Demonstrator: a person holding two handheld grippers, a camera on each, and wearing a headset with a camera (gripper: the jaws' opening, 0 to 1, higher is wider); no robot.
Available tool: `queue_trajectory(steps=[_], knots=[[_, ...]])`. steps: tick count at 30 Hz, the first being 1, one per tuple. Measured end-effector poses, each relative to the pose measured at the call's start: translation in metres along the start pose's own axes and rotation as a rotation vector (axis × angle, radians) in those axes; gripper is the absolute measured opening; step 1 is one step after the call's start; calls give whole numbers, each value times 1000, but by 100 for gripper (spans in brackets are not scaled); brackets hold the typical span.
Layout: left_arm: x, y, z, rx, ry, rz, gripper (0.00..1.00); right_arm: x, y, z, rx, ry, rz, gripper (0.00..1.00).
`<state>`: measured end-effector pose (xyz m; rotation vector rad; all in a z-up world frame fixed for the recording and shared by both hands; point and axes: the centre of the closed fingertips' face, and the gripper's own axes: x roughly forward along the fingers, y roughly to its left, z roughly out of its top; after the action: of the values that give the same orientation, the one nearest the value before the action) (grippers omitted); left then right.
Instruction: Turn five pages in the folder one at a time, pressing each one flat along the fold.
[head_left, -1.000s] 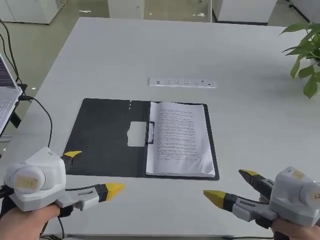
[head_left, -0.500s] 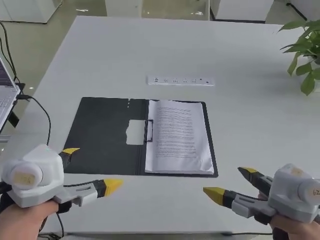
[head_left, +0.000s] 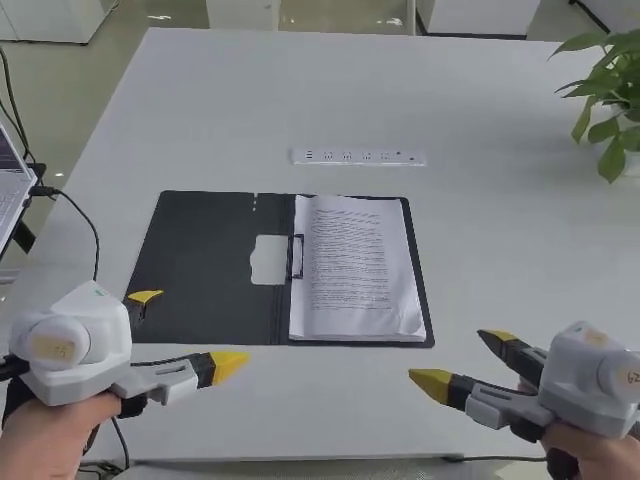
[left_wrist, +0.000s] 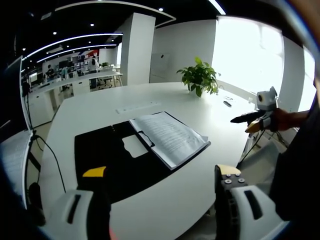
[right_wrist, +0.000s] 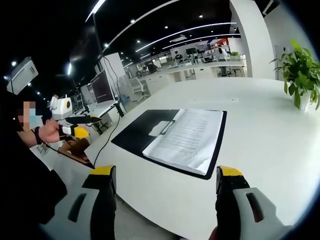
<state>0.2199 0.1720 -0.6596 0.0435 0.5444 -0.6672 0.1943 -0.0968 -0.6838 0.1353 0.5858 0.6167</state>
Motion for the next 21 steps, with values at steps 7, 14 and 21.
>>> queue_trajectory(steps=[7,14,21], knots=[[9,-3,7,6,-5,-15,87,0,-3,-1,3,3,-4,81],[23,-10,13,15,-5,-46,86,0,-6,-1,7,3,-11,82],[41,-19,21,33,2,-84,86,0,-9,0,21,-2,-21,81]])
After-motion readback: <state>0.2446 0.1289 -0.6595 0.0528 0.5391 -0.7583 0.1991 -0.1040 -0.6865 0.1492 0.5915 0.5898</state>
